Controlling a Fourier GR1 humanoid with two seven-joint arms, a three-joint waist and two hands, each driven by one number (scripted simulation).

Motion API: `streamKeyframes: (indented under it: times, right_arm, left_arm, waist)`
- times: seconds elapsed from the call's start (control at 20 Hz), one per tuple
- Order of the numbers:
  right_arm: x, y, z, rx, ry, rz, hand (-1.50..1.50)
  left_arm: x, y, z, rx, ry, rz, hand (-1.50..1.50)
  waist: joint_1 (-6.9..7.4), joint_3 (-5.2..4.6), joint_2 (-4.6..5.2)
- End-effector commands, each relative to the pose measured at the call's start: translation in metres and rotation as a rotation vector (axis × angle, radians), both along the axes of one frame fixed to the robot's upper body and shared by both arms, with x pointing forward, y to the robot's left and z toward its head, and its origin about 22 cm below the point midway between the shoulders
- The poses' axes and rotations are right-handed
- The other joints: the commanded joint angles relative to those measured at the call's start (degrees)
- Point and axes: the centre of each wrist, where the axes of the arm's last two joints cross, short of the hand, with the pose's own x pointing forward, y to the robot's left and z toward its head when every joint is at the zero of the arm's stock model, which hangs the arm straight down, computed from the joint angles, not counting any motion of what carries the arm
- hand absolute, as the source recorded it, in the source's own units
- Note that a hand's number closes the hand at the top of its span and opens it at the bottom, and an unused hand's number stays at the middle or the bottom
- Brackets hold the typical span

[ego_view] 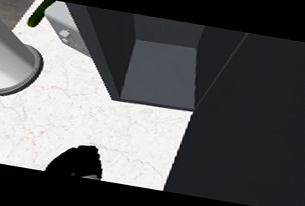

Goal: Pick up the bottled water, place it into the cabinet and close the cabinet

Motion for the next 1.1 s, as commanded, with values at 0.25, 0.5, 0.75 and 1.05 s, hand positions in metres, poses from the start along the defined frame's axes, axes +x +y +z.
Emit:
streamKeyframes:
  times: [0.25,0.5,0.75,1.05]
  right_arm:
    - [-0.002,-0.003,0.007,0.029,-0.060,-0.015,-1.50]
    - [-0.001,-0.015,0.004,0.014,-0.055,-0.044,-1.50]
    - [-0.013,-0.045,0.002,0.006,-0.037,-0.083,-1.50]
    - [-0.007,-0.071,-0.006,0.032,-0.059,-0.130,-1.50]
  left_arm:
    - [0.018,-0.094,0.019,-0.888,0.562,0.261,1.50]
    - [0.066,-0.080,0.046,-1.127,0.718,0.127,1.50]
    - [0.108,-0.079,0.071,-1.131,0.820,0.084,1.50]
    - [0.144,-0.109,0.108,-1.167,0.851,0.068,1.50]
  waist:
    - [-1.64,-0.73,1.12]
    - [-1.31,-0.26,0.46]
    - [-0.58,-0.07,0.01]
    - [-0.13,-0.09,-0.07]
